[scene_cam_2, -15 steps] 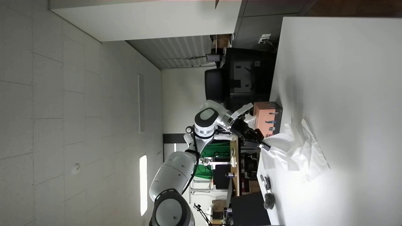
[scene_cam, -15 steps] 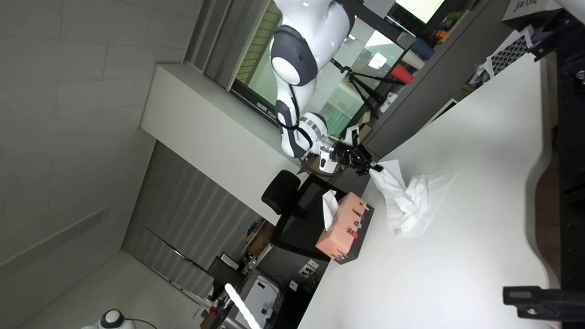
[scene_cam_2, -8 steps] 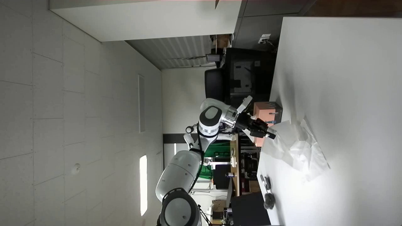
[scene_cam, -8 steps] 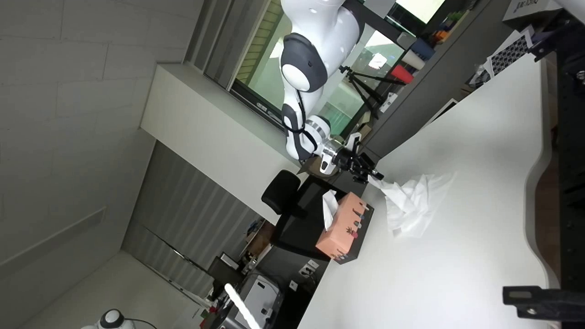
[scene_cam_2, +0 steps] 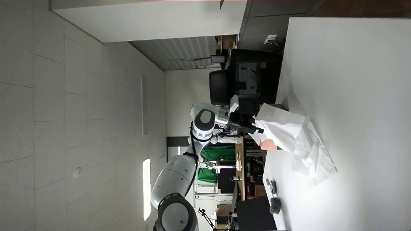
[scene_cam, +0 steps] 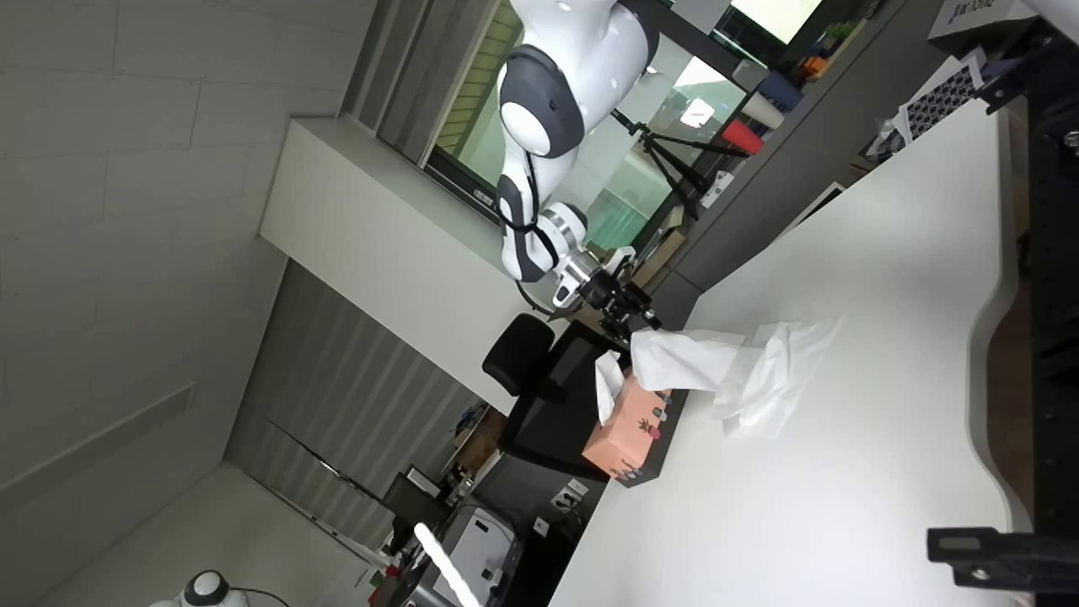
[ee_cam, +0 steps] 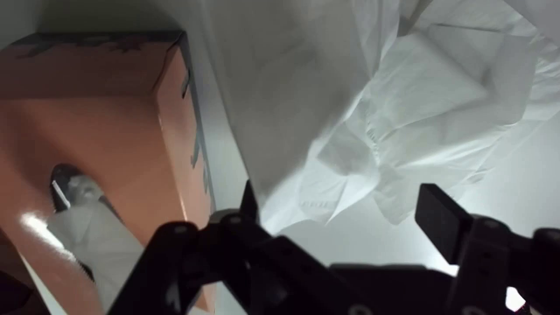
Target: Pull out one tissue square from the pink tissue box
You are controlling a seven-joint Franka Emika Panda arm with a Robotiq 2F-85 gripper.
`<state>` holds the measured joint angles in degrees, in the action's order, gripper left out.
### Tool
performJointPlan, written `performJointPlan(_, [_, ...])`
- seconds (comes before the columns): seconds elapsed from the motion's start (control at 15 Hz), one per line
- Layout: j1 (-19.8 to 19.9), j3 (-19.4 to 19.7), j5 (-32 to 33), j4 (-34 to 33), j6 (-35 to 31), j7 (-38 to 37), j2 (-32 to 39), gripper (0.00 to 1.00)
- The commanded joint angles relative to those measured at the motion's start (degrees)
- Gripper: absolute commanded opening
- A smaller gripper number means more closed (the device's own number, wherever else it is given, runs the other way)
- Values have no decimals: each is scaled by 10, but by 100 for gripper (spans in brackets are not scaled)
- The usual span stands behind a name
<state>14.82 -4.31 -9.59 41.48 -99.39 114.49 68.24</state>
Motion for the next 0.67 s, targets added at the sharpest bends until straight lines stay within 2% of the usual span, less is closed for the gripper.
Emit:
performJointPlan(0.0, [14, -22, -22, 36, 31, 31, -49, 100])
performJointPlan(0.33, [23, -38, -36, 52, 134, 61, -91, 100])
performJointPlan(0.6, [19, -32, -27, 69, 163, 56, -116, 100])
